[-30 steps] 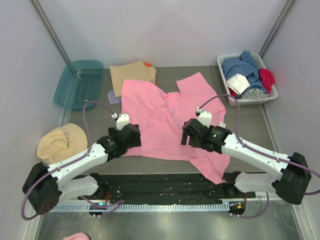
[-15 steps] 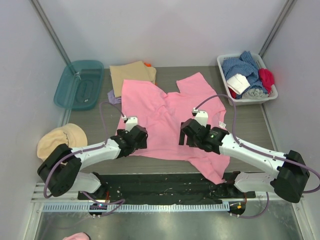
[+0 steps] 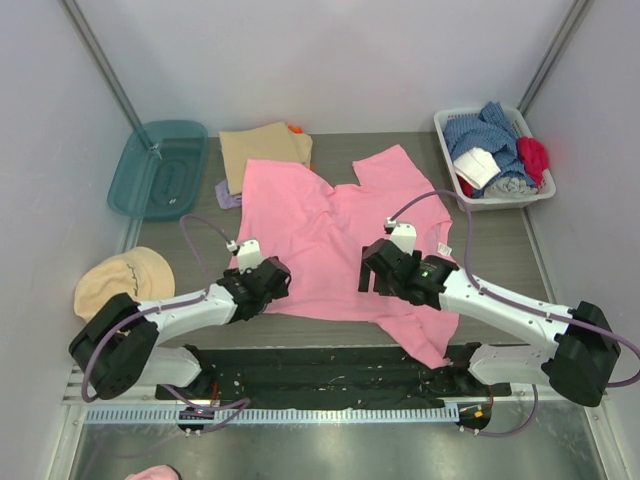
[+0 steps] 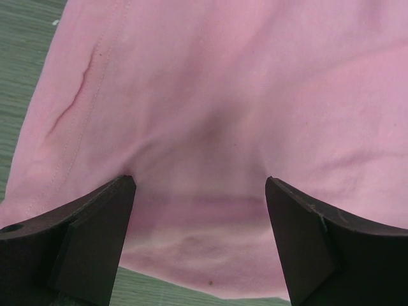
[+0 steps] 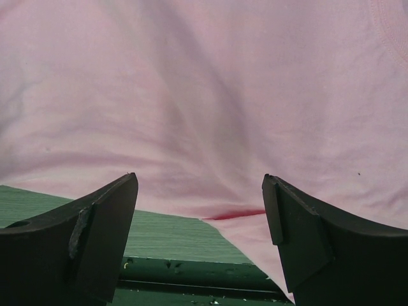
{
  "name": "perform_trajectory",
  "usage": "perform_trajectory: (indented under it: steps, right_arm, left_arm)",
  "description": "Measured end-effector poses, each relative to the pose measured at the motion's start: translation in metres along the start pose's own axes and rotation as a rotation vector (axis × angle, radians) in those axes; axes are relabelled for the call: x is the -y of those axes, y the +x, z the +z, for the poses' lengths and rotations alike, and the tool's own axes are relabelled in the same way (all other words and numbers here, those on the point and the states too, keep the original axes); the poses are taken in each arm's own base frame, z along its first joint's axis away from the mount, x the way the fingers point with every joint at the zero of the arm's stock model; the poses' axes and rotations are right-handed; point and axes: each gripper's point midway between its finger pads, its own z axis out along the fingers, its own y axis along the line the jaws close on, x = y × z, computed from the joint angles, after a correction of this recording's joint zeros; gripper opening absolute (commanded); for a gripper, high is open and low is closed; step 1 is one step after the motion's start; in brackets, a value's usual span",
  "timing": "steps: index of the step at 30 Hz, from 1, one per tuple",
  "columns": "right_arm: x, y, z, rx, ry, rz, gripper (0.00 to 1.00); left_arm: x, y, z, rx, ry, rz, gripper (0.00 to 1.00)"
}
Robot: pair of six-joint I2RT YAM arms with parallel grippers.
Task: Fold and stack the t-shirts
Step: Flatten the tshirt out
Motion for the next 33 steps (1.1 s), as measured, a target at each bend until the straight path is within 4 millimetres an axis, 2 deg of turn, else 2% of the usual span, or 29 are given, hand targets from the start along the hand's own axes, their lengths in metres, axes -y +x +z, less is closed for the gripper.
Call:
perform_trajectory:
  steps: [5, 17, 20, 22, 26, 29, 31, 33]
  right_arm:
    - [0.0, 0.0, 0.0, -0.002, -0.003, -0.006, 0.87]
    - [0.004, 0.007, 0.002, -0.016, 0.003, -0.019, 0.88]
    - [0.005, 0.006, 0.002, -0.01, 0.005, -0.024, 0.94]
    - [0.006, 0.002, 0.001, 0.002, 0.013, -0.033, 1.0]
    - [0.001, -0.022, -0.006, 0.062, 0.022, -0.039, 1.0]
    - [-0.004, -0.044, -0.004, 0.099, 0.039, -0.037, 1.0]
    - [-0.003, -0.056, 0.006, 0.102, 0.068, -0.036, 1.0]
    - [0.004, -0.061, 0.023, 0.087, 0.102, -0.031, 1.0]
  left_arm:
    - [-0.008, 0.006, -0.007, 0.015, -0.031, -0.064, 0.89]
    - [-0.024, 0.035, -0.034, 0.015, -0.094, -0.059, 0.92]
    - [-0.032, 0.035, -0.041, -0.005, -0.13, -0.023, 0.94]
    - [-0.028, 0.02, -0.051, 0.01, -0.134, 0.006, 0.95]
    - [0.019, -0.048, -0.084, 0.132, -0.018, -0.028, 0.96]
    - [0.04, -0.086, -0.1, 0.211, 0.054, -0.05, 0.97]
    - [0.04, -0.096, -0.095, 0.231, 0.052, -0.035, 0.96]
    - [0.034, -0.099, -0.077, 0.225, 0.01, -0.013, 0.96]
